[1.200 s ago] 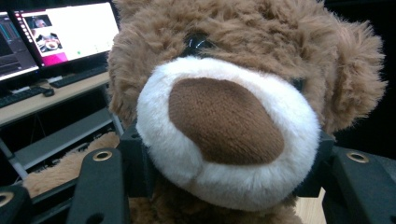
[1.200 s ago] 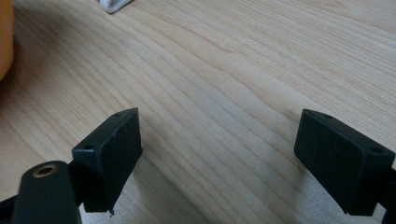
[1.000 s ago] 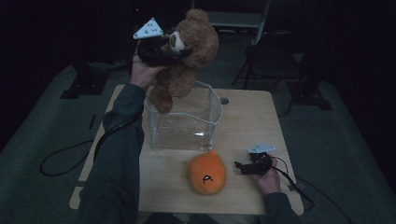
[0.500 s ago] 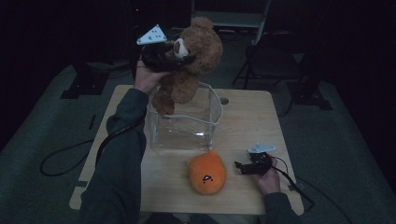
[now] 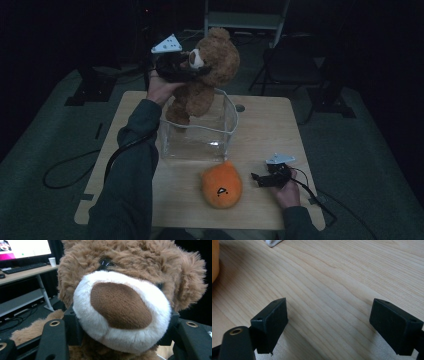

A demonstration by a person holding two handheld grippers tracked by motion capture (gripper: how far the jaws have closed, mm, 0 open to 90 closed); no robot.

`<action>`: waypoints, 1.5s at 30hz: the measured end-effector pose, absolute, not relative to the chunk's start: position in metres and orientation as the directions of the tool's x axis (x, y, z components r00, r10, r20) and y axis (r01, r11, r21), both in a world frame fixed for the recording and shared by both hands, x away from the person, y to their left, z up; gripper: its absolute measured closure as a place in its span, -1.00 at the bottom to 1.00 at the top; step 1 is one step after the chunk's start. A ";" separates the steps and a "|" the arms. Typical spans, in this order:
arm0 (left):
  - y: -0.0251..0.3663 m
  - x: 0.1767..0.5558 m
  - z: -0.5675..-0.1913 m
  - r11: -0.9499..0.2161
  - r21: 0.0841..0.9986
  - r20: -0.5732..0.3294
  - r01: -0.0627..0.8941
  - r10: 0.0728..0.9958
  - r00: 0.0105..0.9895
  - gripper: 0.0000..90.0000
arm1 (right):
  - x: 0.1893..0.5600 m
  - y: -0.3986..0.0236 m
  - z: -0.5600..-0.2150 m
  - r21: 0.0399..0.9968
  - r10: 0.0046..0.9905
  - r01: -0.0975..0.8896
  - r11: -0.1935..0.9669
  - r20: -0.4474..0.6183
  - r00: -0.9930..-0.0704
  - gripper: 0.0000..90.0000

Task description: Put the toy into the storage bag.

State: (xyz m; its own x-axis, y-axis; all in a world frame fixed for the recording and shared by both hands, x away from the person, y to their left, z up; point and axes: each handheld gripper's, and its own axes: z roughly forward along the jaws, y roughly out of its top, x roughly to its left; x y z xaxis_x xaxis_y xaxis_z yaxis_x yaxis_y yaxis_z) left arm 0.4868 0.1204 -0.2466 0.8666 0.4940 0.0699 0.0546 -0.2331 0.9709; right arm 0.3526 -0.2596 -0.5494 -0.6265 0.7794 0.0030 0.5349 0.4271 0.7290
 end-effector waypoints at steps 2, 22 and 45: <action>0.119 0.487 -0.247 -0.237 0.970 0.070 0.054 0.488 0.870 -0.13 | 0.353 -0.260 -0.549 0.729 0.779 0.535 0.427 0.003 -0.627 -0.68; 0.087 0.487 -0.255 -0.244 0.968 0.053 0.058 0.427 0.903 -0.13 | 0.353 -0.260 -0.549 0.729 0.779 0.535 0.426 0.005 -0.627 -0.68; 0.047 0.486 -0.272 -0.261 0.963 0.026 0.073 0.359 0.933 -0.14 | 0.353 -0.260 -0.549 0.729 0.778 0.534 0.428 0.003 -0.628 -0.68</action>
